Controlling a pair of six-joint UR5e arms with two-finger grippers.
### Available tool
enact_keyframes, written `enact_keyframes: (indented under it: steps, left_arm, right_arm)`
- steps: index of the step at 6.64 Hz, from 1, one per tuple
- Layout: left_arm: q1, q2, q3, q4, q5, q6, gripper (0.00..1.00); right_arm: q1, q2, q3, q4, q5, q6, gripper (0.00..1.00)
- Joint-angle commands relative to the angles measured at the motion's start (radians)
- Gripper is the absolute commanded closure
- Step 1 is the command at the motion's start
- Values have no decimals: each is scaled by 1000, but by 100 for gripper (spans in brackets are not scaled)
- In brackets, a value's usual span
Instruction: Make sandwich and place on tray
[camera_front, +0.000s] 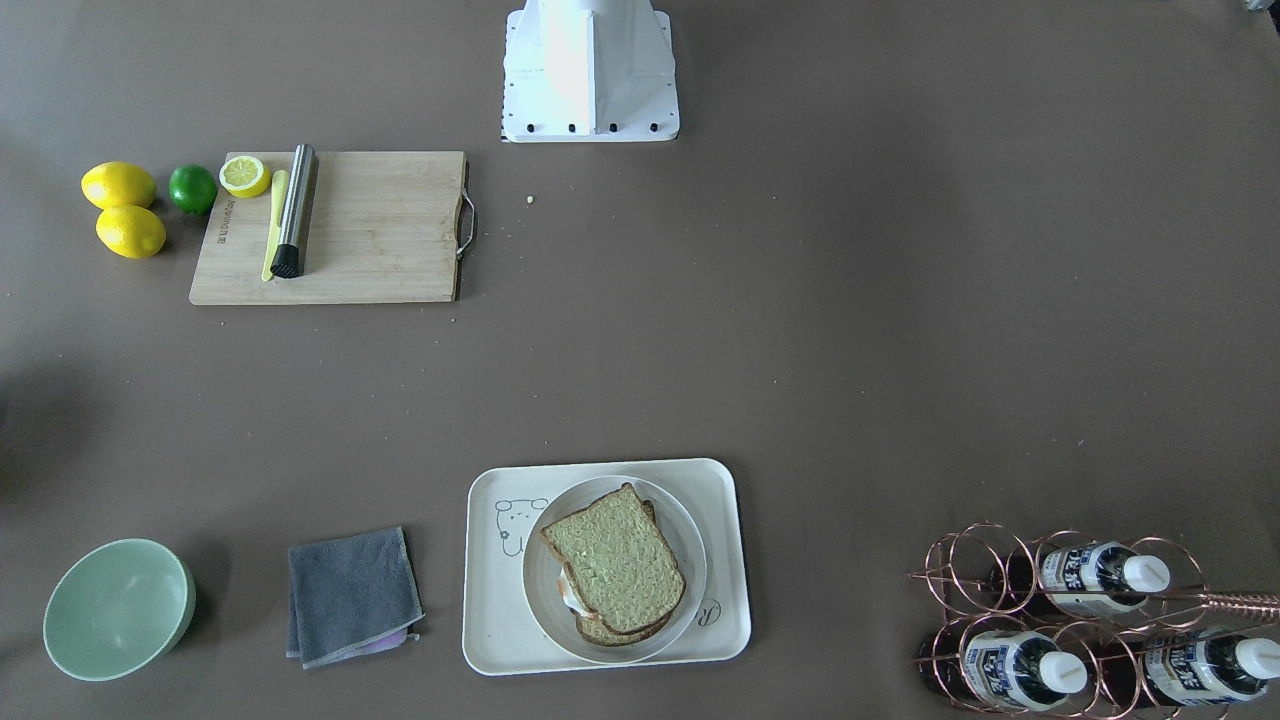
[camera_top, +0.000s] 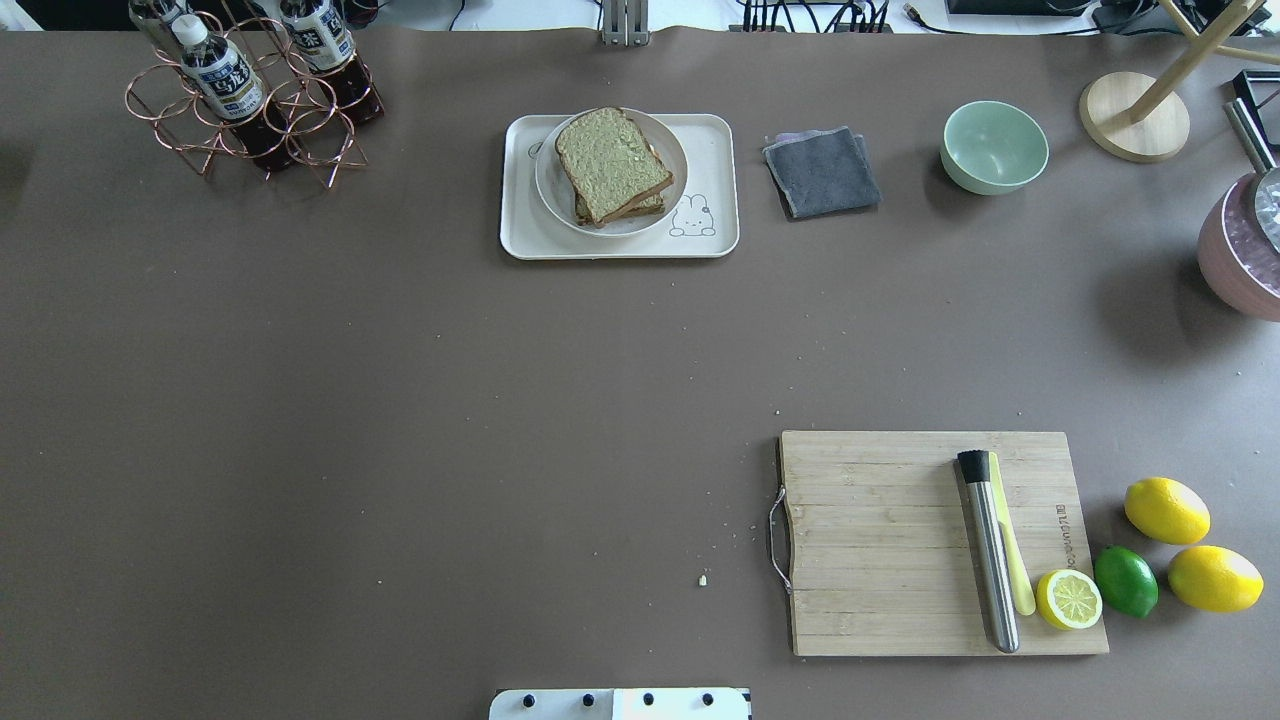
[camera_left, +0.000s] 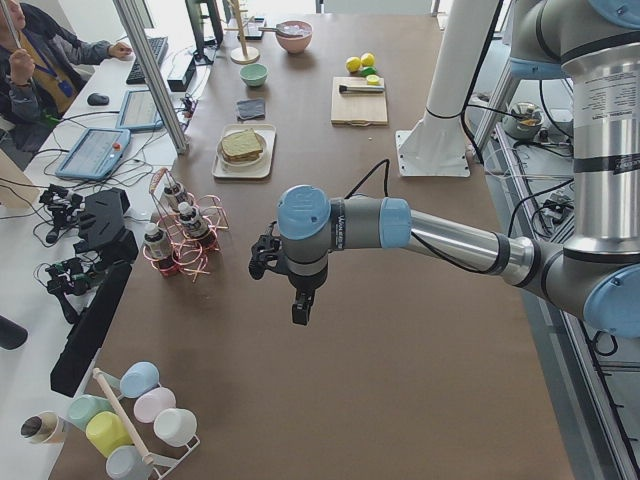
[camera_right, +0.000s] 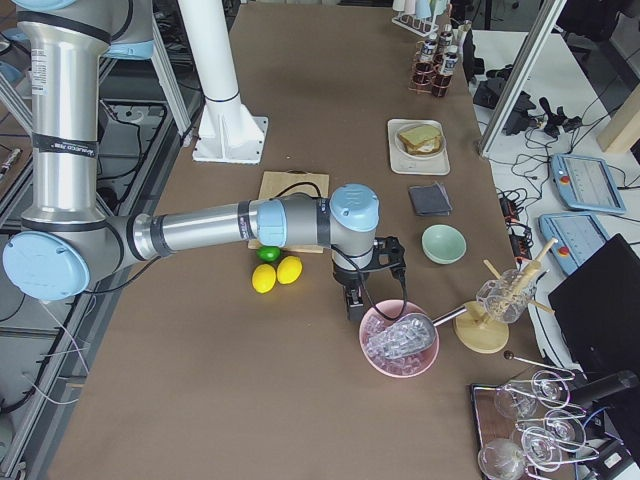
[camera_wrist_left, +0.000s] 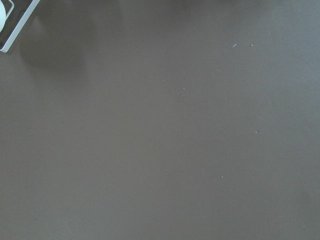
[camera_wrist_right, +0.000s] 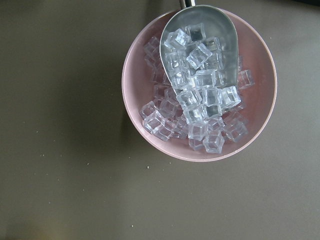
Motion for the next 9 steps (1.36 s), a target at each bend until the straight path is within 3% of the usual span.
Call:
enact_keyframes:
  steps: [1,4,7,9]
  left_arm:
    - [1,0,1,0,3,-3,2]
    - [5,3,-2,0,2,-5,2]
    - [88,12,18,-1,5,-127,2]
    - [93,19,30,-11,58,-123,2]
  right_arm:
    - [-1,-16,-1,0,2,-2,0]
    - [-1,-24,-1,-2,4,-1,0]
    - [-11,-49,-6,-3,34,1,0]
    - [-32,-49,-3,-2,27,1,0]
